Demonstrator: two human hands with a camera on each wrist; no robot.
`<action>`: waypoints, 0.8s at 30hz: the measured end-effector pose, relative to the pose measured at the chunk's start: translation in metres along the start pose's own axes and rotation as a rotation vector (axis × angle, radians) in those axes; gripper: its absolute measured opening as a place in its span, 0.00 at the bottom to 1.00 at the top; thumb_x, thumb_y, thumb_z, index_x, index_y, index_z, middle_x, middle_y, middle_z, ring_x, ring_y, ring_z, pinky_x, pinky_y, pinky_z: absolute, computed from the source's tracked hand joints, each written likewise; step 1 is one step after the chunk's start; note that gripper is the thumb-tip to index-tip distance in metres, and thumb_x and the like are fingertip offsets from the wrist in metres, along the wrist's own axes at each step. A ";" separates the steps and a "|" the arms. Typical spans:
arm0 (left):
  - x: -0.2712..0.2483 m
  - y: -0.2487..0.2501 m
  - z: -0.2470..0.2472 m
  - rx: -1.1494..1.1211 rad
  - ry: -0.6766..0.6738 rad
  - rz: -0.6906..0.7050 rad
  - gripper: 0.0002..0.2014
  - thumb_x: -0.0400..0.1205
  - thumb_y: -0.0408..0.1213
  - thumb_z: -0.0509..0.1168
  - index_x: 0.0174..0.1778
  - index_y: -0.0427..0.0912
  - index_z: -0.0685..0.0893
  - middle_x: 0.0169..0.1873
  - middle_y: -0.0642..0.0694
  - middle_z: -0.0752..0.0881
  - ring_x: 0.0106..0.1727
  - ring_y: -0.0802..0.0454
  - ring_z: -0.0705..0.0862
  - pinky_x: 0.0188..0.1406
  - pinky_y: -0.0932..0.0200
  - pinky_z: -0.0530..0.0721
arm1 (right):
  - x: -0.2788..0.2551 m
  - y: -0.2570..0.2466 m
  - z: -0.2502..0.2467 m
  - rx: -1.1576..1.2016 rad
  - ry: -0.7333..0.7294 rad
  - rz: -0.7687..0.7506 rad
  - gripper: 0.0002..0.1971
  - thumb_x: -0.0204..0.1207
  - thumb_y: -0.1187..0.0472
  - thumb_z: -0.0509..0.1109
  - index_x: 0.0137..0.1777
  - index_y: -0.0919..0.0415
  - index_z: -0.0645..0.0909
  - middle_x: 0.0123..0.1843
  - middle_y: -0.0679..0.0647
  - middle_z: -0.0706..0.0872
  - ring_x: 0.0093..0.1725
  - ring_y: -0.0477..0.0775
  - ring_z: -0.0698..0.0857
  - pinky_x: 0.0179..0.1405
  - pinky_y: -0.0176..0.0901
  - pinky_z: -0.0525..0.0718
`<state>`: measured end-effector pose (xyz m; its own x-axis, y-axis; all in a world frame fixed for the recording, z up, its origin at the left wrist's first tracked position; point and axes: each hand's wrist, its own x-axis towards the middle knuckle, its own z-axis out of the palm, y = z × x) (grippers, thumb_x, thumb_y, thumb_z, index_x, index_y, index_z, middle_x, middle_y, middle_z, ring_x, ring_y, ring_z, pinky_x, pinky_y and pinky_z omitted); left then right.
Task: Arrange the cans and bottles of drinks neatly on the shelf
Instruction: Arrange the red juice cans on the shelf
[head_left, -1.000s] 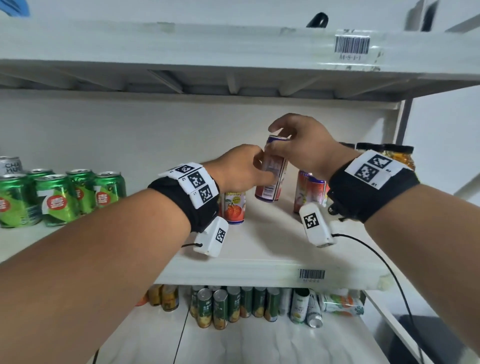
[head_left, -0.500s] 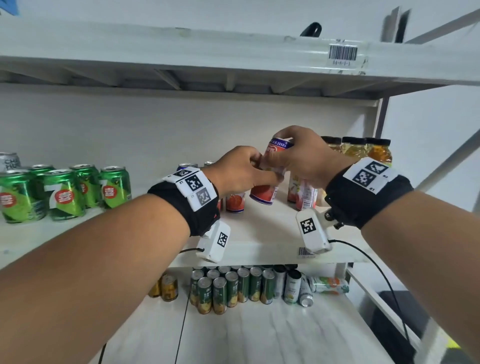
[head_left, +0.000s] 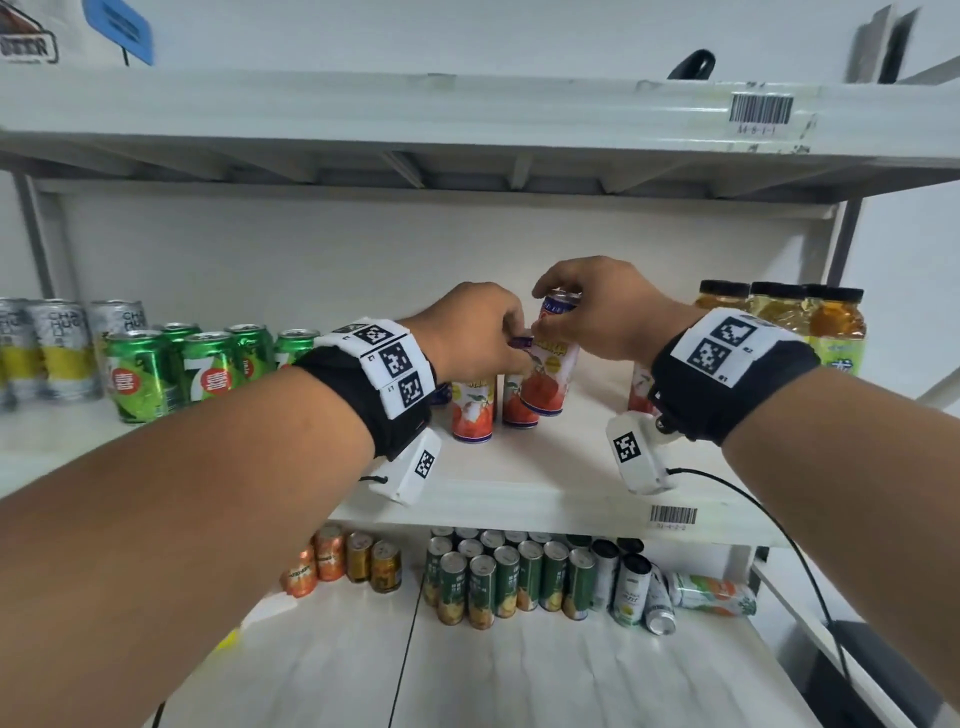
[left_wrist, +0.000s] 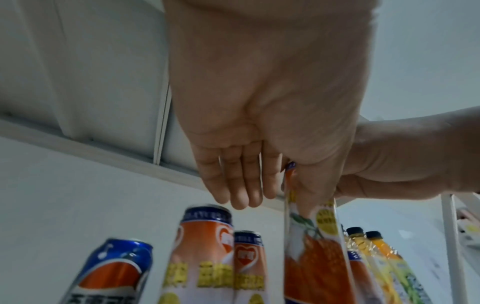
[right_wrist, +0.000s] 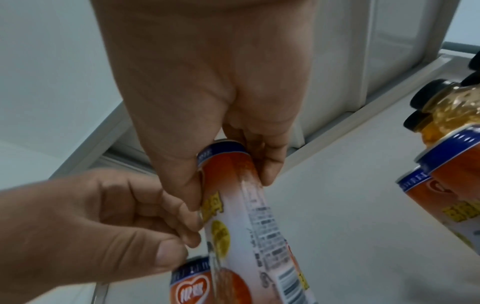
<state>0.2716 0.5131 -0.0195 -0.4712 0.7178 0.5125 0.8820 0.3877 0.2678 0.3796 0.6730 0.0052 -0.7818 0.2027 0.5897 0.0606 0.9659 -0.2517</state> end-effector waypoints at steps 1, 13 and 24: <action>-0.001 -0.003 -0.002 0.054 0.002 0.004 0.13 0.77 0.47 0.81 0.54 0.47 0.91 0.50 0.52 0.89 0.52 0.50 0.88 0.53 0.53 0.88 | 0.003 0.001 0.005 -0.026 -0.010 -0.011 0.20 0.74 0.50 0.83 0.65 0.50 0.88 0.61 0.49 0.88 0.56 0.51 0.85 0.51 0.40 0.81; -0.001 -0.029 -0.004 0.191 0.002 -0.060 0.17 0.79 0.47 0.78 0.61 0.44 0.90 0.56 0.47 0.87 0.58 0.47 0.84 0.59 0.52 0.84 | 0.019 0.012 0.059 -0.123 -0.097 -0.110 0.23 0.70 0.47 0.85 0.64 0.53 0.90 0.57 0.57 0.86 0.51 0.51 0.78 0.50 0.42 0.74; 0.047 0.022 0.026 0.123 0.030 0.023 0.19 0.84 0.53 0.72 0.67 0.48 0.89 0.58 0.53 0.83 0.61 0.51 0.83 0.58 0.58 0.77 | 0.013 0.067 -0.001 -0.179 -0.039 -0.060 0.14 0.82 0.48 0.73 0.65 0.51 0.88 0.58 0.50 0.88 0.57 0.53 0.84 0.55 0.38 0.73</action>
<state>0.2687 0.5710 -0.0107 -0.4491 0.7101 0.5423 0.8841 0.4408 0.1551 0.3735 0.7408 -0.0034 -0.8109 0.1404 0.5681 0.1197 0.9901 -0.0737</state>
